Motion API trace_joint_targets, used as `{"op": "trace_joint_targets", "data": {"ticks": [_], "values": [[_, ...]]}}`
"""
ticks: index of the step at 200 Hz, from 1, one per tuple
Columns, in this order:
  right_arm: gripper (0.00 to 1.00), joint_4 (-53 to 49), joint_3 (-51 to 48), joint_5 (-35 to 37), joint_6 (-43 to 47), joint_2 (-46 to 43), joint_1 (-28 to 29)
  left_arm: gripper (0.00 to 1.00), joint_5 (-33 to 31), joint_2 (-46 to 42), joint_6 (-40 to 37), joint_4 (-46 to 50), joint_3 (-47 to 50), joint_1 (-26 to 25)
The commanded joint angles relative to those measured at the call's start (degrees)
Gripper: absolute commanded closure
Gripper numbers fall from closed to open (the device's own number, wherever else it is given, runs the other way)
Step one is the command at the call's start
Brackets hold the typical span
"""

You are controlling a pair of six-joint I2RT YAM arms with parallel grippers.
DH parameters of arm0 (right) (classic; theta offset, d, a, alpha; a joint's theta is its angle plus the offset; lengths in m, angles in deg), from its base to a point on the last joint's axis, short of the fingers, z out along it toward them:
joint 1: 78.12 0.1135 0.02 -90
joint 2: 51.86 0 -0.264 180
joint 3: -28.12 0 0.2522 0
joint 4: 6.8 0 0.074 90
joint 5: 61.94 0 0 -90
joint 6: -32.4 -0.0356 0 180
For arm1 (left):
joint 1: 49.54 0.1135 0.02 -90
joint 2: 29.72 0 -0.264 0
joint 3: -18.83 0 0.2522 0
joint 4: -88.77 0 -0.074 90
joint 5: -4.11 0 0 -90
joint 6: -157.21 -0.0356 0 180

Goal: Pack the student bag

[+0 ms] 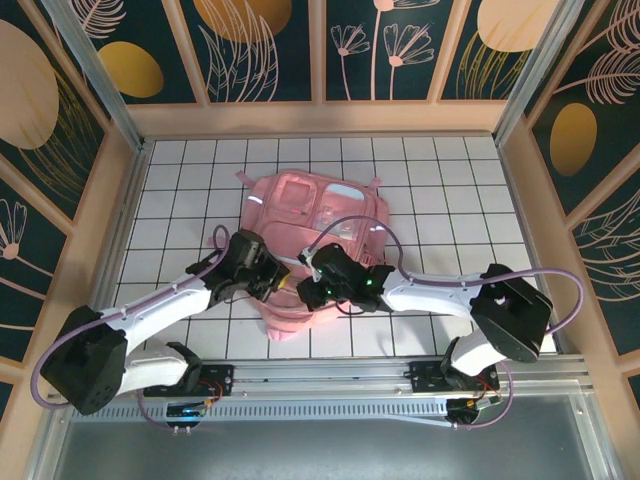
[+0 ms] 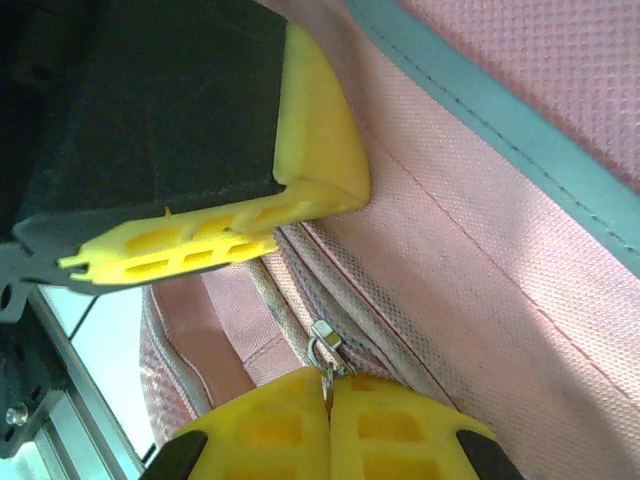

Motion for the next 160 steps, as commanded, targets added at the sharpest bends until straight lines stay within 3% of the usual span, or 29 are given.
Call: {"op": "trace_joint_targets", "data": {"ticks": [1, 46, 102, 160], "values": [[1.0, -6.41, -2.86, 0.48, 1.45, -2.85, -0.13, 1.0, -3.86, 2.02, -16.65, 8.76, -0.4, 5.79], [1.0, -6.97, -3.38, 1.11, 1.12, -2.83, -0.1, 1.0, -6.73, 7.34, -25.97, 17.97, -7.85, 8.18], [1.0, -7.17, -5.85, 2.6, -0.27, -5.47, -0.14, 1.0, -6.8, 6.69, -30.97, 21.1, -10.4, 14.06], [1.0, -5.96, -4.74, 0.77, 0.49, -4.3, -0.01, 1.0, -5.85, 9.37, -35.89, 20.71, -12.68, 15.42]]}}
